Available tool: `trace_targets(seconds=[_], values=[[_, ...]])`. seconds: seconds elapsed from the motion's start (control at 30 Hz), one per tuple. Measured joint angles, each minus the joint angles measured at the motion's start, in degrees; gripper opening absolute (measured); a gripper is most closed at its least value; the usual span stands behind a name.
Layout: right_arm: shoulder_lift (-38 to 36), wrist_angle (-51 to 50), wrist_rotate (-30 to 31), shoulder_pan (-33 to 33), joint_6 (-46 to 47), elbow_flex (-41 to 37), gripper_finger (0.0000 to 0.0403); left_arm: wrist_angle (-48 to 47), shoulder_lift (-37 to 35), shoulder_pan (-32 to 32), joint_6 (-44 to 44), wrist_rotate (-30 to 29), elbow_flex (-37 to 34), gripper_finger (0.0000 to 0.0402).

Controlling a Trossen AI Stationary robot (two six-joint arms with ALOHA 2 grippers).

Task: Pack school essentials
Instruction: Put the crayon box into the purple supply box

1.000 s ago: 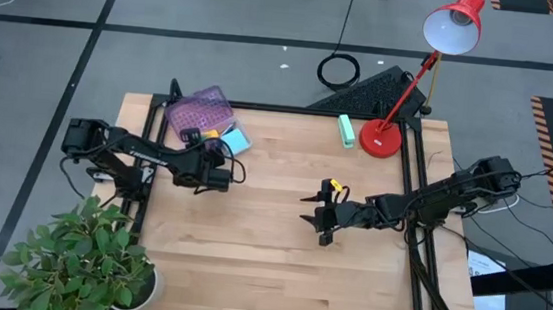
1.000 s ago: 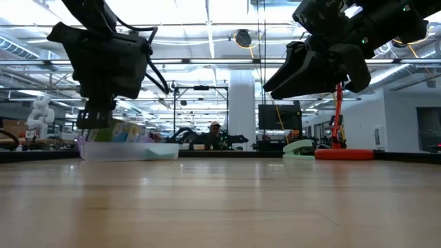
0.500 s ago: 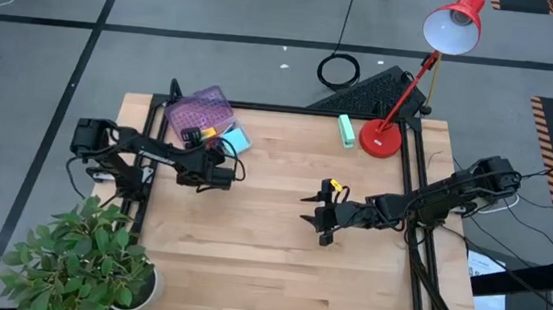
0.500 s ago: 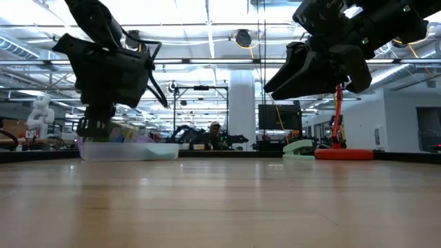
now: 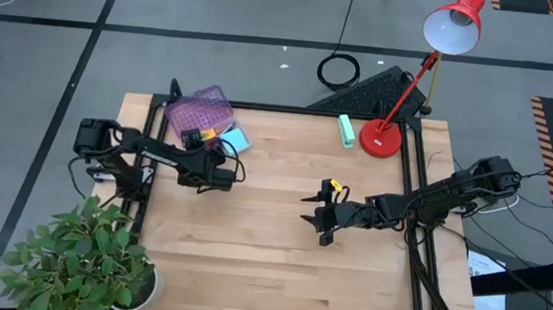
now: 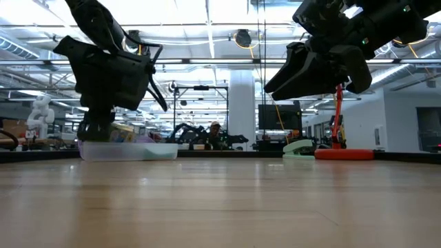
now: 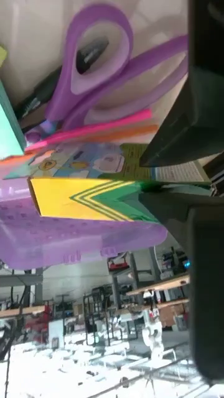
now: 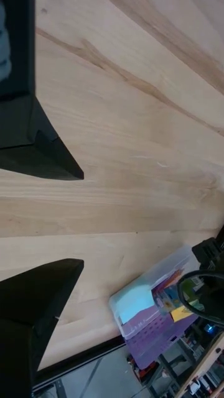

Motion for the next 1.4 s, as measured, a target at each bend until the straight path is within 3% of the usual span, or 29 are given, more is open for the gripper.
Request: trace_targets(seconds=[0.4, 0.57, 0.83, 0.9, 1.07, 1.23, 1.4], values=[[0.0, 0.0, 0.0, 0.0, 0.0, 0.0, 0.0212, 1.2, -3.1, 0.0, -3.4, 7.2, 0.2, 0.0174], [0.0, 0.1, 0.0, 0.0, 0.0, 0.0, 0.0212, 2.4, -7.1, 0.4, -10.4, 8.6, 0.3, 0.0186], [0.0, 0.6, 0.0, -0.2, 0.0, 0.0, 0.0212, 2.2, -12.7, 6.8, -18.5, 15.7, 2.7, 0.0216], [0.0, 0.4, 0.0, -0.3, 0.0, 0.0, 0.0212, 2.5, -12.9, 8.2, -18.0, 16.7, 3.8, 0.0231], [0.0, 0.2, 0.0, -0.3, 0.0, 0.0, 0.0212, 3.0, -12.5, 11.7, -13.8, 25.4, 4.6, 0.0272], [0.0, 0.2, 0.0, -0.3, -0.1, 0.0, 0.0212, 2.8, -12.5, 14.0, -13.0, 24.7, 4.6, 0.0303], [0.0, 0.2, 0.0, -0.3, 0.0, 0.0, 0.0212, 2.8, -12.5, 14.1, -9.7, 24.6, 4.6, 0.0308]])
